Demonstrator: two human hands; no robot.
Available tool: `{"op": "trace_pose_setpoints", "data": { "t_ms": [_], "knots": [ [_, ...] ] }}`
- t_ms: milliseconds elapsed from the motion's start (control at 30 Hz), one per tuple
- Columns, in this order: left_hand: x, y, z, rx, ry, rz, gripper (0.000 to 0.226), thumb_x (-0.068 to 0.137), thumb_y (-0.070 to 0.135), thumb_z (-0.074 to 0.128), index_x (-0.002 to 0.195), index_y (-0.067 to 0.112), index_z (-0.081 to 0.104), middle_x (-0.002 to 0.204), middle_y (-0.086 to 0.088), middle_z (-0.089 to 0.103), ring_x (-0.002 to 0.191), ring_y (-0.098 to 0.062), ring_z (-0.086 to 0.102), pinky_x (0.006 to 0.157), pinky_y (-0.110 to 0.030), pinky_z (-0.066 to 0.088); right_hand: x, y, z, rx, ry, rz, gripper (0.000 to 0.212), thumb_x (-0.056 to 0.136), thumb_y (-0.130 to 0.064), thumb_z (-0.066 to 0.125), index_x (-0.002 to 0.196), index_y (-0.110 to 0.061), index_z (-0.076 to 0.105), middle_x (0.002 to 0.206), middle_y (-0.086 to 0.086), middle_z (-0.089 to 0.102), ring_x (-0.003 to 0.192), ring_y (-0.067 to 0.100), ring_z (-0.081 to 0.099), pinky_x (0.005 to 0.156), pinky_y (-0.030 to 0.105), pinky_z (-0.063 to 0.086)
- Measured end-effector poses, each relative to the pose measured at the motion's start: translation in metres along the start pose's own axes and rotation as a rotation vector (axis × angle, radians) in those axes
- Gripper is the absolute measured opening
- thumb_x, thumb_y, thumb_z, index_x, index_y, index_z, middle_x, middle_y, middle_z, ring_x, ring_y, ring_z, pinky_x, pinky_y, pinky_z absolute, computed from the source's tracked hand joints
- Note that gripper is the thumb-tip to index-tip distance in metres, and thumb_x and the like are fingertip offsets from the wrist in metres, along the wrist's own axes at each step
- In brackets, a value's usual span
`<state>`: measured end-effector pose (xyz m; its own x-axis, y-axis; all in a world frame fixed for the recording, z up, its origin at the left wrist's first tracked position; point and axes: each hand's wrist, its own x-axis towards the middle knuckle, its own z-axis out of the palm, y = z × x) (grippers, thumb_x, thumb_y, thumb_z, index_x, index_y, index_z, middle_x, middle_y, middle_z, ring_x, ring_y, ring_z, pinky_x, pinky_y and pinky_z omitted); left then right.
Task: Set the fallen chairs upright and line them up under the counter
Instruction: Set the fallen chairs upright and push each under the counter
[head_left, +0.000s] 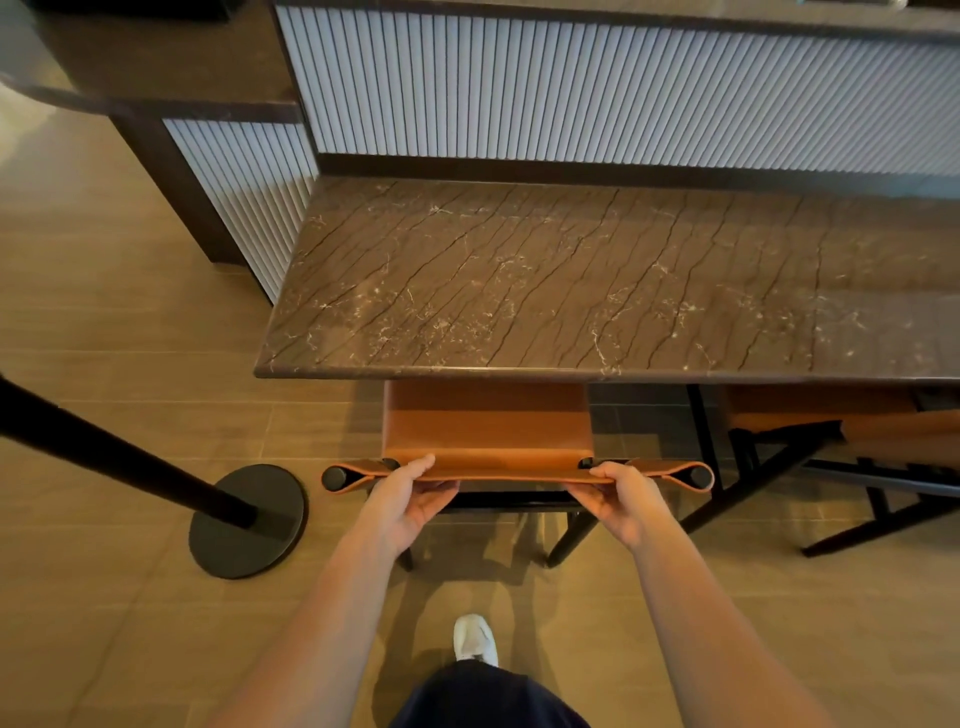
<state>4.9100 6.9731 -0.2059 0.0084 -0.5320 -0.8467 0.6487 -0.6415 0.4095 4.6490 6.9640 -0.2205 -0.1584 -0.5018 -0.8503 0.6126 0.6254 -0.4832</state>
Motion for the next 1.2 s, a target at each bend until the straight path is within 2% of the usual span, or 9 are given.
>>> {"op": "trace_pose_setpoints", "data": {
  "t_ms": [167, 333, 467, 667, 767, 900, 967, 1100, 1200],
  "knots": [
    [-0.007, 0.005, -0.015, -0.062, -0.004, 0.007, 0.034, 0.093, 0.022, 0.060, 0.117, 0.000, 0.052, 0.116, -0.028, 0.061, 0.104, -0.038, 0.062, 0.078, -0.044, 0.053, -0.004, 0.007, 0.002, 0.035, 0.059, -0.029, 0.020, 0.093, -0.007, 0.059, 0.112, -0.004, 0.056, 0.108, 0.022, 0.066, 0.090, 0.036, 0.067, 0.055, 0.042, 0.059],
    [-0.005, 0.012, -0.016, -0.018, 0.044, -0.007, 0.043, 0.093, 0.025, 0.061, 0.128, 0.003, 0.049, 0.123, -0.025, 0.058, 0.113, -0.036, 0.058, 0.086, -0.044, 0.051, -0.007, 0.002, 0.002, 0.090, 0.097, -0.028, 0.019, 0.091, -0.020, 0.063, 0.108, -0.011, 0.058, 0.104, 0.020, 0.067, 0.088, 0.036, 0.067, 0.052, 0.044, 0.058],
    [-0.004, 0.012, -0.009, -0.013, 0.100, -0.008, 0.044, 0.092, 0.023, 0.062, 0.129, 0.004, 0.049, 0.120, -0.025, 0.058, 0.111, -0.035, 0.059, 0.084, -0.044, 0.051, -0.004, -0.012, 0.002, 0.098, 0.115, 0.035, 0.019, 0.093, -0.019, 0.060, 0.109, -0.011, 0.054, 0.108, 0.021, 0.062, 0.092, 0.038, 0.063, 0.051, 0.046, 0.055],
    [0.003, 0.014, 0.001, -0.020, 0.184, -0.030, 0.036, 0.092, 0.005, 0.054, 0.127, -0.003, 0.051, 0.120, -0.025, 0.059, 0.109, -0.036, 0.059, 0.087, -0.044, 0.050, -0.001, -0.018, 0.002, 0.113, 0.117, 0.087, 0.030, 0.098, -0.006, 0.045, 0.128, -0.004, 0.048, 0.122, 0.023, 0.058, 0.109, 0.040, 0.059, 0.076, 0.054, 0.051],
    [0.009, 0.013, 0.003, -0.050, 0.199, -0.026, 0.026, 0.093, 0.001, 0.051, 0.118, -0.005, 0.052, 0.125, -0.025, 0.057, 0.107, -0.037, 0.059, 0.090, -0.044, 0.050, 0.003, -0.022, -0.003, 0.159, 0.120, 0.076, 0.029, 0.096, 0.002, 0.045, 0.125, -0.002, 0.048, 0.122, 0.023, 0.056, 0.116, 0.043, 0.055, 0.086, 0.060, 0.048],
    [0.014, 0.007, 0.007, -0.034, 0.265, 0.011, 0.033, 0.095, 0.004, 0.047, 0.127, -0.003, 0.047, 0.107, -0.024, 0.060, 0.087, -0.036, 0.061, 0.083, -0.046, 0.051, 0.011, -0.024, -0.009, 0.154, 0.141, 0.080, 0.037, 0.092, 0.009, 0.043, 0.128, -0.002, 0.046, 0.121, 0.024, 0.054, 0.119, 0.046, 0.052, 0.093, 0.064, 0.045],
    [0.017, 0.006, 0.009, -0.041, 0.291, 0.036, 0.034, 0.092, -0.001, 0.043, 0.126, -0.001, 0.044, 0.098, -0.023, 0.059, 0.090, -0.038, 0.062, 0.080, -0.048, 0.051, 0.013, -0.023, -0.008, 0.140, 0.154, 0.072, 0.036, 0.090, 0.011, 0.042, 0.123, -0.002, 0.047, 0.115, 0.024, 0.055, 0.115, 0.046, 0.054, 0.089, 0.063, 0.048],
    [0.016, 0.006, 0.008, -0.046, 0.293, 0.054, 0.039, 0.088, -0.006, 0.041, 0.127, 0.000, 0.043, 0.109, -0.023, 0.057, 0.092, -0.037, 0.060, 0.067, -0.045, 0.053, 0.016, -0.014, -0.012, 0.136, 0.175, 0.014, 0.024, 0.084, 0.016, 0.040, 0.097, -0.001, 0.050, 0.103, 0.024, 0.057, 0.093, 0.044, 0.059, 0.056, 0.055, 0.054],
    [0.015, 0.004, 0.007, -0.053, 0.285, 0.079, 0.039, 0.087, -0.009, 0.040, 0.124, 0.001, 0.043, 0.105, -0.022, 0.057, 0.088, -0.035, 0.059, 0.055, -0.043, 0.051, 0.019, -0.010, -0.015, 0.139, 0.197, -0.026, 0.026, 0.083, 0.018, 0.041, 0.099, -0.002, 0.048, 0.104, 0.023, 0.055, 0.082, 0.041, 0.060, 0.047, 0.051, 0.053]
  ]
}}
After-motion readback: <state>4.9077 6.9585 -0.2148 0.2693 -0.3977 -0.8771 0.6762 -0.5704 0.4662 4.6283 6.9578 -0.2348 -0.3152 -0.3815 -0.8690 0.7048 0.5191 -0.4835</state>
